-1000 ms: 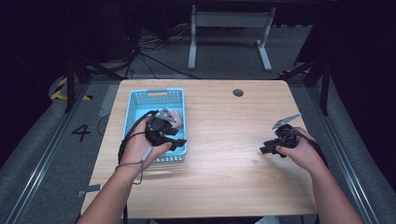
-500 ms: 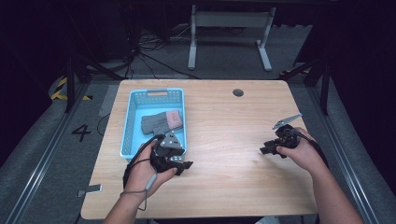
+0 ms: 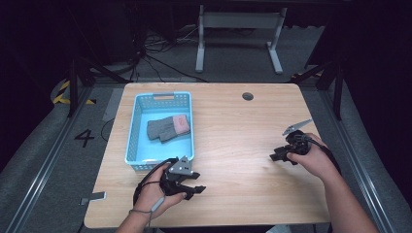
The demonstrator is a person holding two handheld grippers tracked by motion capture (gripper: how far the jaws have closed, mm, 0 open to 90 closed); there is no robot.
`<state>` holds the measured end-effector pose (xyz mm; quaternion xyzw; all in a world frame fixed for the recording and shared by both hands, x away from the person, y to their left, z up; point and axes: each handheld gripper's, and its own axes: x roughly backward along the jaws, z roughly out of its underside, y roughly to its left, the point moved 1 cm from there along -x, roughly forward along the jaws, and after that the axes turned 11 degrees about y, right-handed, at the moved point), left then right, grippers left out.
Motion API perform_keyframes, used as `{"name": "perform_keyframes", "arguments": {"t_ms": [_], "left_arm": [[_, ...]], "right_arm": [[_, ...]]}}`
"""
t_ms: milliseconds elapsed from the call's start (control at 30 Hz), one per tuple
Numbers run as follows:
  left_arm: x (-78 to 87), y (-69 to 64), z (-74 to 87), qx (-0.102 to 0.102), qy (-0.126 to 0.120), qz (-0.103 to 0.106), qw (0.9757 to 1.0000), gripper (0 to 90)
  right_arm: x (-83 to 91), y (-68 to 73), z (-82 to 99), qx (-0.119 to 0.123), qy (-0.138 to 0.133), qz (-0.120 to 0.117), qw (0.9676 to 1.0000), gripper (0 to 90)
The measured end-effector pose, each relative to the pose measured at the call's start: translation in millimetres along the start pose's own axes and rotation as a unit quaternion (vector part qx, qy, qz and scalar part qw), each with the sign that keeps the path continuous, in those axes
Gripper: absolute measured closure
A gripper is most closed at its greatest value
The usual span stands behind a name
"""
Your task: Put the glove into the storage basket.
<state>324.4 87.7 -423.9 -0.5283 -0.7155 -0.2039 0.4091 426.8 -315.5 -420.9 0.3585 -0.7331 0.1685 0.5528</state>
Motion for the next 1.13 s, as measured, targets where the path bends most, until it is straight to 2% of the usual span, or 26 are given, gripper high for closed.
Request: {"name": "perform_keyframes", "arguments": {"t_ms": [133, 233, 333, 400, 533, 600, 1133], "left_arm": [[-12.0, 1.2, 6.3, 0.018, 0.003, 0.011, 0.9998, 50.6], [-19.0, 1.2, 8.8, 0.018, 0.007, -0.002, 0.9998, 50.1], [-25.4, 2.0, 12.5, 0.024, -0.005, 0.001, 0.9997, 49.8], [-28.3, 2.4, 14.3, 0.023, 0.0, -0.013, 0.9997, 49.3], [-34.0, 5.0, 17.6, 0.031, 0.008, -0.007, 0.9995, 48.8], [-34.6, 5.8, 18.3, 0.028, 0.014, -0.015, 0.9994, 48.7], [-34.1, 4.6, 17.1, 0.031, 0.018, -0.009, 0.9993, 47.8]], "right_arm": [[-2.0, -0.6, 0.1, 0.0, 0.002, 0.0, 1.0, 59.9], [-3.1, -0.4, 0.5, -0.002, 0.004, 0.001, 1.0, 59.8], [-4.0, -0.2, 0.4, -0.001, 0.005, 0.001, 1.0, 59.8], [-5.5, -0.1, 0.3, 0.001, 0.008, 0.002, 1.0, 59.8], [-10.1, 0.4, 0.3, 0.003, 0.014, 0.0, 0.9999, 59.0], [-11.2, 1.0, 0.5, 0.006, 0.02, 0.004, 0.9998, 59.0], [-10.5, 1.0, 0.8, 0.007, 0.018, 0.005, 0.9998, 58.9]]}}
